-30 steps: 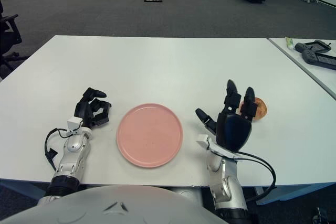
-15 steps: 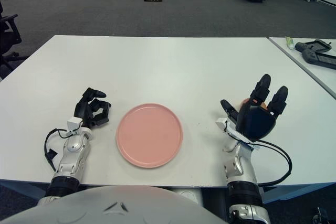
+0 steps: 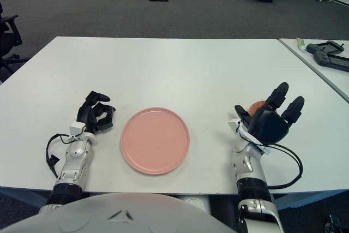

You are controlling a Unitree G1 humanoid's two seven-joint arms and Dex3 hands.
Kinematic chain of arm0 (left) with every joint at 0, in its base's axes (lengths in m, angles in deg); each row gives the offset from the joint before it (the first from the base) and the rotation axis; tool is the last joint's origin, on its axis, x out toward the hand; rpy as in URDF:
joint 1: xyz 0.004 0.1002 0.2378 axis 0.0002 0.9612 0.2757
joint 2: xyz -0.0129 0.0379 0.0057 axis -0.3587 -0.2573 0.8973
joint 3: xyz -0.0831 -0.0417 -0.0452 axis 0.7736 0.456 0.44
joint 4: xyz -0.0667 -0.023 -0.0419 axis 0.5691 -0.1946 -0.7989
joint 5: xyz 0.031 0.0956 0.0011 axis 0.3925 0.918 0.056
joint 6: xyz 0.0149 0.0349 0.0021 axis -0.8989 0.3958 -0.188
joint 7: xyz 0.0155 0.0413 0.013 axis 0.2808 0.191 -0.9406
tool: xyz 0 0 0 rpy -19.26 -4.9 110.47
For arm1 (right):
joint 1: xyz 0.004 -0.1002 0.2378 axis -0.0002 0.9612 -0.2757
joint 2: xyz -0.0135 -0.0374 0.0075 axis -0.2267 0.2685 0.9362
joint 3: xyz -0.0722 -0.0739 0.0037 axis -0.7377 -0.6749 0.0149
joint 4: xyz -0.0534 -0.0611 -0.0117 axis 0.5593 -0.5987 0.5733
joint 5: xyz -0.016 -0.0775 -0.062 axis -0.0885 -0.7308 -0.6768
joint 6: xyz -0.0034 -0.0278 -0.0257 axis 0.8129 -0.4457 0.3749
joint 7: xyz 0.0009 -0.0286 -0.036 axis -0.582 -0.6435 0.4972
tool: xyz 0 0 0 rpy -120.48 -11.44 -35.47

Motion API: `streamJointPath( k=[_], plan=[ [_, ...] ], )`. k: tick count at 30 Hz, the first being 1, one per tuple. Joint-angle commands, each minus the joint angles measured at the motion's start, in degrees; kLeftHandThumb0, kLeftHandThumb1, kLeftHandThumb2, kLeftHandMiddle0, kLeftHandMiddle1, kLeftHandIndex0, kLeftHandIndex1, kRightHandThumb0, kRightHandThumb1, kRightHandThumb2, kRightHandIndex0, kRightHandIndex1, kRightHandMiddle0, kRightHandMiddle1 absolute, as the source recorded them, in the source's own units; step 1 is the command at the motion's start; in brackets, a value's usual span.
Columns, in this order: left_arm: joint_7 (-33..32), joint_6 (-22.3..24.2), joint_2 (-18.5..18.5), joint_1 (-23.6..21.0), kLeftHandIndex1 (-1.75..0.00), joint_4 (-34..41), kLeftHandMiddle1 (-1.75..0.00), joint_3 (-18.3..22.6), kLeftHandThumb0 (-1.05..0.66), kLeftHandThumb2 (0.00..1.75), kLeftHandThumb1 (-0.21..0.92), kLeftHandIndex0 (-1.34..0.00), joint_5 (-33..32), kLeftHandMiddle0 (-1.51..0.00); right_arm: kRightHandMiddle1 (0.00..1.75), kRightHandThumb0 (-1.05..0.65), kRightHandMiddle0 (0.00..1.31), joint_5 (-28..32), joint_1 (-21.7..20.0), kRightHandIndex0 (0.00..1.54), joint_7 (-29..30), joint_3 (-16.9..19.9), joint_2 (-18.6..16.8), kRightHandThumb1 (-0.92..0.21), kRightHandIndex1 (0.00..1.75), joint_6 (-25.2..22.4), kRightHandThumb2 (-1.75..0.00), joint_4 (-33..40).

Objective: Put the apple into the plate.

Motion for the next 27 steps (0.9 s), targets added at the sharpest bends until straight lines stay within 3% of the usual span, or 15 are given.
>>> streamJointPath(
  k=[1, 6, 8, 13, 15, 24, 27],
  plan=[
    [0.44, 2.61, -0.05, 1.57, -1.75, -2.24, -1.44, -0.18, 0.00, 1.12, 0.41, -0.42, -0.07, -0.64, 0.00, -1.01, 0.00, 2.06, -3.05, 0.00, -2.12, 0.35, 0.94, -0.72, 0.00, -2.38, -0.32, -1.15],
    [0.28, 2.69, -0.07, 1.55, -1.75, -2.16, -1.44, -0.23, 0.00, 1.13, 0.40, -0.42, 0.05, -0.64, 0.00, -0.97, 0.00, 4.09, -5.49, 0.00, -4.91, 0.26, 2.05, -0.72, 0.00, -4.59, -0.32, -3.37],
    [0.17, 2.80, -0.01, 1.53, -1.75, -2.11, -1.44, -0.18, -0.01, 1.13, 0.40, -0.42, -0.01, -0.64, 0.00, -0.95, 0.00, 6.30, -8.72, 0.00, -6.98, 0.86, 4.19, -0.72, 0.00, -3.55, -0.32, -9.70],
    [-0.10, 2.59, 0.23, 1.60, -1.75, -2.15, -1.43, -0.08, 0.00, 1.14, 0.39, -0.43, -0.09, -0.65, 0.00, -0.92, 0.00, 8.65, -9.98, 0.00, -10.01, 0.63, 4.73, -0.72, 0.00, -5.71, -0.33, -10.74],
    [-0.08, 2.40, 0.23, 1.58, -1.75, -2.29, -1.43, 0.03, 0.00, 1.14, 0.39, -0.43, -0.18, -0.65, 0.00, -0.92, 0.00, 10.34, -11.95, 0.00, -10.56, 0.90, 6.06, -0.72, 0.00, -3.77, -0.34, -16.27],
    [-0.19, 2.02, 0.26, 1.75, -1.75, -2.50, -1.44, 0.28, -0.01, 1.14, 0.39, -0.43, -0.38, -0.64, 0.00, -0.89, 0.00, 13.66, -14.66, 0.00, -12.88, -0.12, 7.82, -0.73, 0.00, -3.44, -0.37, -21.91],
    [-0.48, 2.04, 0.23, 1.91, -1.75, -2.22, -1.44, 0.18, -0.01, 1.14, 0.39, -0.43, 0.02, -0.64, 0.00, -0.86, 0.00, 14.83, -15.53, 0.00, -13.37, -0.38, 8.26, -0.69, 0.00, -2.49, -0.47, -24.56]
  ],
)
